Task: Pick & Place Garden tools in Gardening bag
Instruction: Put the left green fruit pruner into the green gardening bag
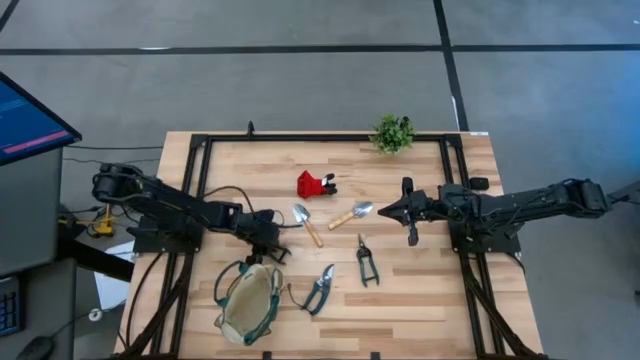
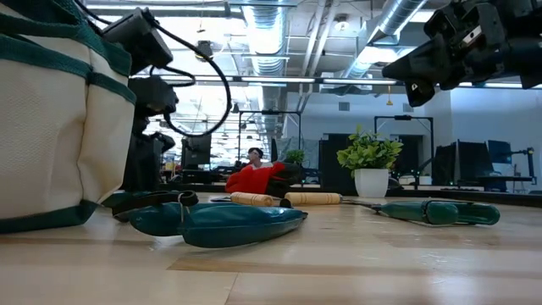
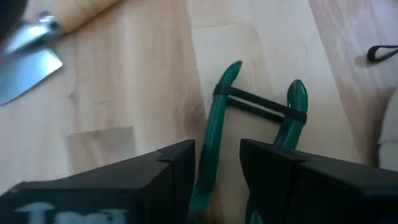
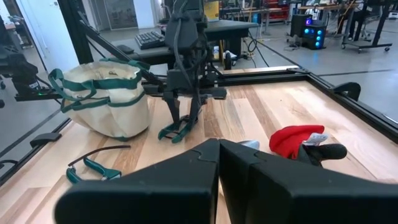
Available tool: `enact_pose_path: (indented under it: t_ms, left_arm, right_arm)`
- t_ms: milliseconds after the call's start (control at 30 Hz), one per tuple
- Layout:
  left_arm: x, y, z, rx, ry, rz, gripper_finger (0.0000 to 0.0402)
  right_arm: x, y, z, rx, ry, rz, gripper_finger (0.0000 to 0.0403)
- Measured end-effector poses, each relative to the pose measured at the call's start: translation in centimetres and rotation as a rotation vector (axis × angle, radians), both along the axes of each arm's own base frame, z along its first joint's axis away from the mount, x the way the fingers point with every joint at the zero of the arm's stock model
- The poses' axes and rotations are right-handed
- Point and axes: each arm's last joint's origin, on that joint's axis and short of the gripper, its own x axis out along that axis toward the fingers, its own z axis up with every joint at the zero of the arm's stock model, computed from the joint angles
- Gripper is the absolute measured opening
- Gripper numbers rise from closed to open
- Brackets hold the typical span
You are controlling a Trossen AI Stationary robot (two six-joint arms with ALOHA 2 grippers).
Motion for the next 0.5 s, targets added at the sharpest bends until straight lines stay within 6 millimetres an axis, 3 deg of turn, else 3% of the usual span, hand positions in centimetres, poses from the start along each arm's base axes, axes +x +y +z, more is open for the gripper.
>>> enact_pose_path:
  t_ms: [300,500]
  left_arm:
    - [0.31,-0.08,-0.47,-0.016,0.005,0.021,0.0101]
    - [0.33,-0.03,-0.45,-0.009,-0.004,0.028,0.0048]
  right_arm:
    - [-0.02,-0.01,-0.11,0.0,0.011,-0.001,0.0]
    - [-0.02,-0.01,-0.11,0.0,0.011,-0.001,0.0]
